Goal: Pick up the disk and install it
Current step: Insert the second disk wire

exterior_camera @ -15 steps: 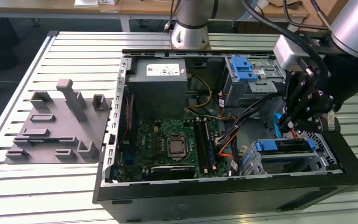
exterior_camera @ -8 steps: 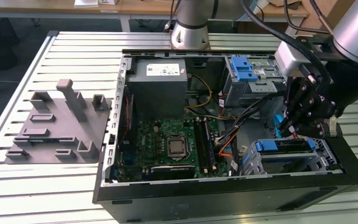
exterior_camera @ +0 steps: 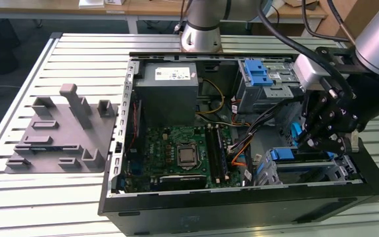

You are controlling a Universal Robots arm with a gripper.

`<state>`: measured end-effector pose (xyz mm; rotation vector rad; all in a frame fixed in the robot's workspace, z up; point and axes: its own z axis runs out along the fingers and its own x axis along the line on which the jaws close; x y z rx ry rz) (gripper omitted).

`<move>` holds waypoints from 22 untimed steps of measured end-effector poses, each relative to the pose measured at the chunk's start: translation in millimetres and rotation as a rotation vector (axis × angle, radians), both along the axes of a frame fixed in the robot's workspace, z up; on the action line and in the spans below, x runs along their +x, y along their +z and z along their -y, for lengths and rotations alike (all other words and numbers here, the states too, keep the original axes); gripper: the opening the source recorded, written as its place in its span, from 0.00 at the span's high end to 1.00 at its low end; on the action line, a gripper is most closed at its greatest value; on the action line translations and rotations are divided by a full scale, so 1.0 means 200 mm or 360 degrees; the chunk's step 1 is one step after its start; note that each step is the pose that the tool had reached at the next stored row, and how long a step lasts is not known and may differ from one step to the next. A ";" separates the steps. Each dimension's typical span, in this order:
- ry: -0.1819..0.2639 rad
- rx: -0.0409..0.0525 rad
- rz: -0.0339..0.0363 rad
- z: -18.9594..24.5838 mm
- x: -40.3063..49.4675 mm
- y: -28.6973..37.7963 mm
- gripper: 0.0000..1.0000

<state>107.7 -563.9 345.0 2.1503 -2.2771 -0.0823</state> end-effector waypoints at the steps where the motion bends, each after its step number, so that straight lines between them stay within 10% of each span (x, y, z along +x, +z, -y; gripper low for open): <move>1: 0.0000 0.0000 0.0000 0.000 0.003 -0.004 0.84; 22: 0.0000 -0.0001 -0.0016 0.000 0.036 -0.032 0.84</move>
